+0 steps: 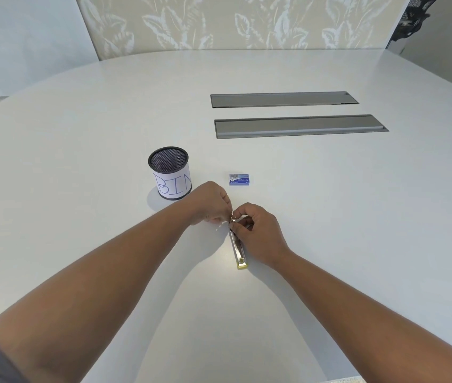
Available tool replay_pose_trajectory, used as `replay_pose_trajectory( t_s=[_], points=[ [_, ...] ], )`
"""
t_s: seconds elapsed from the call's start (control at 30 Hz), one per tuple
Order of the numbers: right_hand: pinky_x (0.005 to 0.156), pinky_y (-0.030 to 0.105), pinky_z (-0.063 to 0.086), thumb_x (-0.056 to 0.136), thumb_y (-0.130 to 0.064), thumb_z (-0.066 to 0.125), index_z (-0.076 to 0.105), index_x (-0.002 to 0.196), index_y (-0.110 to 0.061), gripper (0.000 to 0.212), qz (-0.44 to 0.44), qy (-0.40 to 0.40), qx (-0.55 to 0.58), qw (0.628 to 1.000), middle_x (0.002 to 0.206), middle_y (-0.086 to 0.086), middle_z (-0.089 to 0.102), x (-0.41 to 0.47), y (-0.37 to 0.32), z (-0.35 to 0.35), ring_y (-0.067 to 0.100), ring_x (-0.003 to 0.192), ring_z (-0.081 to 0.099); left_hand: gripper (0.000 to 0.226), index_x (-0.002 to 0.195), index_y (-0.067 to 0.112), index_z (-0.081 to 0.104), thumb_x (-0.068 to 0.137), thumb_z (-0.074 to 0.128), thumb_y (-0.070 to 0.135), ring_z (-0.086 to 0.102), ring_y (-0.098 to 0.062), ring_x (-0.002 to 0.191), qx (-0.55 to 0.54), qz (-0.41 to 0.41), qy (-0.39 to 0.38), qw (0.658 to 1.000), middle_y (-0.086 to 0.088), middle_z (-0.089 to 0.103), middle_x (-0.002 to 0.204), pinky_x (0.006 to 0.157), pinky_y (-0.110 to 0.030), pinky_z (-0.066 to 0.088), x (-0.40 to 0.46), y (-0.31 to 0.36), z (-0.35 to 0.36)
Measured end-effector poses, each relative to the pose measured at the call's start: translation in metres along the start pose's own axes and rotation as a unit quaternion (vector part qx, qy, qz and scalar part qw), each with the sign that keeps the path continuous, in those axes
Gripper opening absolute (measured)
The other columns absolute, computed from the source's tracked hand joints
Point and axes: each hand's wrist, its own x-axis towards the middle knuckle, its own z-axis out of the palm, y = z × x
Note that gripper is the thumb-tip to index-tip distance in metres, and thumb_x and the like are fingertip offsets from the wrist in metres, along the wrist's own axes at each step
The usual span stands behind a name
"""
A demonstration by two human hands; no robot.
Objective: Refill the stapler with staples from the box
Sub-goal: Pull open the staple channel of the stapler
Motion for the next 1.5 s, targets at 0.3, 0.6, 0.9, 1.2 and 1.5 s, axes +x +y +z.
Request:
replay_pose_trajectory(
  t_s=[0.3,0.6,0.9,1.2,1.5],
  points=[
    [0.07,0.032,0.054,0.085,-0.013,0.069,0.065,0.087,-0.025,0.013,0.01,-0.006,0.009,1.0,0.077,-0.004,0.07,0.0,-0.001,-0.001,0.007,0.066,0.064,0.026,0.055,0.018,0.064,0.069,0.07,-0.004,0.05,-0.018,0.059,0.005,0.039,-0.014,0.999,-0.006,0.057,0.061,0.064,-0.031,0.043,-0.004,-0.001,-0.002],
    [0.066,0.027,0.052,0.087,-0.018,0.069,0.064,0.086,-0.029,0.013,0.017,-0.007,0.022,1.0,0.071,-0.007,0.07,0.0,-0.001,0.0,0.005,0.064,0.064,0.012,0.085,0.012,0.072,0.081,0.071,0.001,0.06,-0.013,0.063,-0.171,0.067,0.05,0.982,-0.005,0.071,0.075,0.062,-0.026,0.052,-0.002,-0.021,-0.002],
    [0.071,0.041,0.057,0.089,-0.035,0.061,0.058,0.085,-0.032,0.006,0.037,0.001,-0.003,0.999,0.065,-0.008,0.072,0.005,-0.002,0.007,0.01,0.064,0.068,0.015,0.095,0.002,0.072,0.092,0.059,-0.005,0.063,-0.014,0.059,-0.217,0.029,0.096,0.971,-0.008,0.064,0.071,0.058,-0.019,0.056,0.002,-0.033,0.006],
    [0.062,0.025,0.044,0.091,-0.035,0.056,0.054,0.115,-0.046,0.026,-0.012,0.009,-0.121,0.992,0.097,-0.018,0.067,0.013,-0.006,0.013,0.003,0.074,0.06,0.01,0.102,0.011,0.074,0.093,0.069,0.01,0.058,-0.014,0.059,-0.136,0.084,0.134,0.978,0.002,0.062,0.064,0.058,-0.021,0.05,0.006,-0.039,0.012],
    [0.058,0.036,0.039,0.101,-0.031,0.044,0.057,0.081,-0.018,0.027,-0.057,0.001,-0.277,0.959,0.077,-0.003,0.049,0.023,-0.014,0.018,0.027,0.073,0.054,0.009,0.091,0.014,0.075,0.089,0.069,0.008,0.065,-0.011,0.066,-0.128,0.084,0.184,0.971,0.005,0.073,0.076,0.067,-0.025,0.055,0.009,-0.043,0.019]
  ],
)
